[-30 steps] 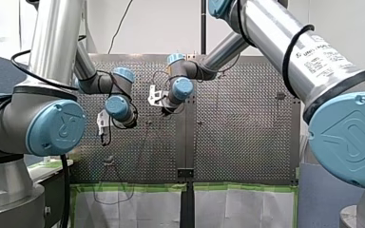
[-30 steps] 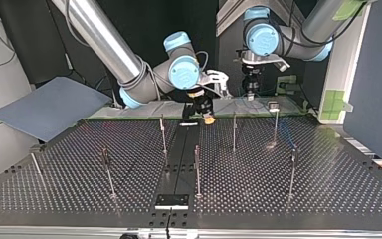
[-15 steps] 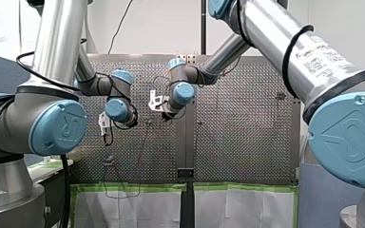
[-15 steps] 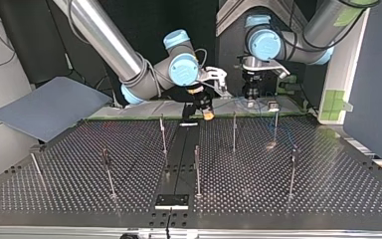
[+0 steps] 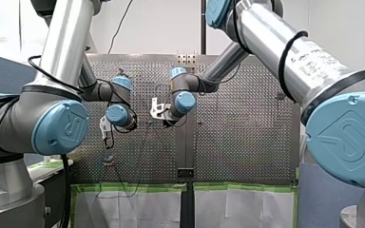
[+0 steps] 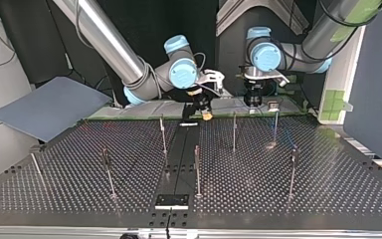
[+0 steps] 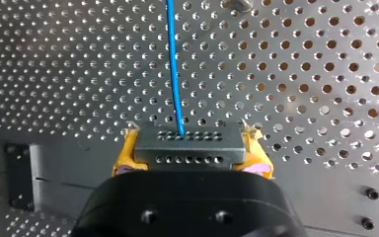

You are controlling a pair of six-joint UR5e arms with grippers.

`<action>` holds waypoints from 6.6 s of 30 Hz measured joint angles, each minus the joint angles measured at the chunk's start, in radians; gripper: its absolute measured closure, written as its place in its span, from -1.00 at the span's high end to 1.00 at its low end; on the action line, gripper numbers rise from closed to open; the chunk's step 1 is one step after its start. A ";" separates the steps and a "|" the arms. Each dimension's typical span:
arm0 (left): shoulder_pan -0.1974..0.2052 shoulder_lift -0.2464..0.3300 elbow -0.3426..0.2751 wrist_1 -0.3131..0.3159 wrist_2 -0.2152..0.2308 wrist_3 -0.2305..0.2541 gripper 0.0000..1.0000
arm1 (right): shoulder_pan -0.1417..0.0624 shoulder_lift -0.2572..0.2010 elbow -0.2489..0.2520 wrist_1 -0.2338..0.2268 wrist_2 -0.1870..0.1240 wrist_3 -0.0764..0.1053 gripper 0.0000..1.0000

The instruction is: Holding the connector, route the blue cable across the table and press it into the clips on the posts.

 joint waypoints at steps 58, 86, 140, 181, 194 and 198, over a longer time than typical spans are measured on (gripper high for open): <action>0.091 -0.128 0.176 0.048 0.107 -0.034 -0.64 | -0.110 0.017 -0.022 -0.063 -0.080 0.018 -1.00; 0.002 -0.061 0.132 -0.182 -0.017 0.092 1.00 | -0.152 0.016 -0.020 -0.036 -0.080 0.023 -1.00; -0.275 -0.106 0.243 -0.173 -0.125 -0.006 1.00 | -0.184 0.015 -0.020 -0.030 -0.083 0.023 -1.00; -0.266 -0.260 0.423 -0.196 -0.221 0.023 -0.84 | -0.184 0.015 -0.020 -0.032 -0.088 0.024 -1.00; -0.267 -0.253 0.423 -0.227 -0.222 0.008 -1.00 | -0.185 0.013 -0.020 -0.025 -0.093 0.019 -1.00; -0.270 -0.233 0.419 -0.259 -0.224 0.006 -1.00 | -0.183 -0.004 -0.020 -0.003 -0.095 0.012 -1.00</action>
